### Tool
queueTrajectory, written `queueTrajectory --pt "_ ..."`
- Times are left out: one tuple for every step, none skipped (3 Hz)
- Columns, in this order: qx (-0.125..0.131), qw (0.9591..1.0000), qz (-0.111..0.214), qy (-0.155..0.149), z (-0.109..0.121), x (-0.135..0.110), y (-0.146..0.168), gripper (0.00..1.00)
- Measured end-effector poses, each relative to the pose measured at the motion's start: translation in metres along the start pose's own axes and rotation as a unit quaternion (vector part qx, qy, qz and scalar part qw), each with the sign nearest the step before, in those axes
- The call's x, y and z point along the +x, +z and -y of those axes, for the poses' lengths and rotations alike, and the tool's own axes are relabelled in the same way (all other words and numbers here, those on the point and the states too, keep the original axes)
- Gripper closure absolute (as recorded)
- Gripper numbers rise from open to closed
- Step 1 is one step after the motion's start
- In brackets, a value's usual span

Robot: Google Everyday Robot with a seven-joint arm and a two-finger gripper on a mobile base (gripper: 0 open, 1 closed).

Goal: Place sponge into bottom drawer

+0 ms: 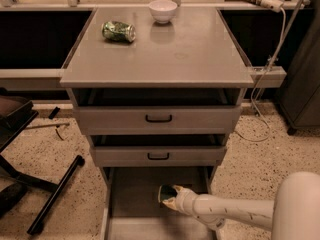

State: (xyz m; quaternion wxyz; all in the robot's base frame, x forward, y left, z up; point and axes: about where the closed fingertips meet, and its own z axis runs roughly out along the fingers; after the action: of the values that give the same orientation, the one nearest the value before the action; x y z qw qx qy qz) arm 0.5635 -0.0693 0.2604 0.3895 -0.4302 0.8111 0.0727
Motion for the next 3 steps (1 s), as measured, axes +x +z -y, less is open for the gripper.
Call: queueTrajectory --pt "0.0 1.0 0.0 0.0 0.0 0.0 0.0 1.0" --pt "-0.012 0.9996 -0.014 0.021 -0.006 0.02 0.014 1.0" --pt "-0.04 0.9965 -0.053 0.049 -0.023 0.069 0.048 1.0"
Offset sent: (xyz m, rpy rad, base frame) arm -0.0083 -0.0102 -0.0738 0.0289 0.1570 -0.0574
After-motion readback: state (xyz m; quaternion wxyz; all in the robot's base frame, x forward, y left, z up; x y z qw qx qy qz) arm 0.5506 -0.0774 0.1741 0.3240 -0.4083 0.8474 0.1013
